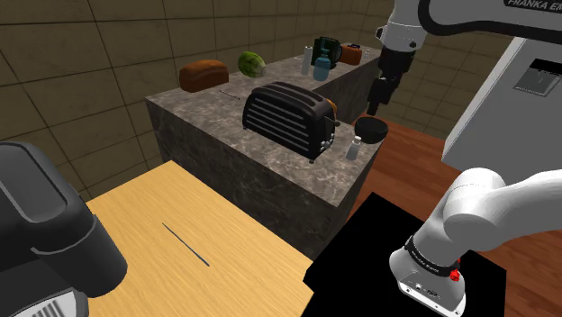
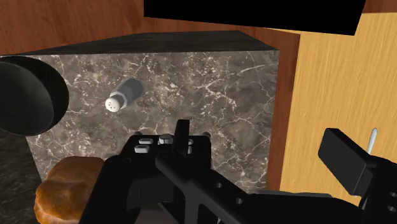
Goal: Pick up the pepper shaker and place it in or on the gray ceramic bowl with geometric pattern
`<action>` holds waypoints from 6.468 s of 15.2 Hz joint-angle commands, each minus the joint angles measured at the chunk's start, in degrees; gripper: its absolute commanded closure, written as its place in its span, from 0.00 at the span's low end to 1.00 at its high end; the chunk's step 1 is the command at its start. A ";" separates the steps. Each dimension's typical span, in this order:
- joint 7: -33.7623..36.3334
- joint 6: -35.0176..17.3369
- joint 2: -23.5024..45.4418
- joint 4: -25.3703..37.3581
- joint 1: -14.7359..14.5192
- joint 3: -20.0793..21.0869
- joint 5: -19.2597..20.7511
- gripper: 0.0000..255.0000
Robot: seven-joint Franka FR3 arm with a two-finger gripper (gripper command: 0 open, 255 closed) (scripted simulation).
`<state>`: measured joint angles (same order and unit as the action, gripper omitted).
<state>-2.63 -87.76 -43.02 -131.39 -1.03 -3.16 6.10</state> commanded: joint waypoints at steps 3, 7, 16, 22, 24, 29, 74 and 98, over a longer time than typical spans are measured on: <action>-2.09 -3.49 0.15 -2.79 0.41 -1.80 1.44 0.00; -6.18 -10.78 1.59 -7.45 1.35 -5.59 4.30 0.00; -15.21 -28.63 10.82 -13.04 3.24 -14.89 9.66 0.00; -21.99 -41.02 21.43 -12.70 3.26 -21.49 10.47 0.00; -24.20 -44.31 24.84 -12.05 3.01 -23.27 9.87 0.00; -24.75 -48.85 27.96 -13.51 2.83 -24.30 9.38 0.00; -25.15 -29.68 19.83 -2.25 2.84 -21.14 9.06 1.00; -52.30 -21.24 44.56 30.49 6.65 -37.05 -5.31 1.00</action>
<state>-53.90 -108.78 0.78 -101.33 5.24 -39.82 1.43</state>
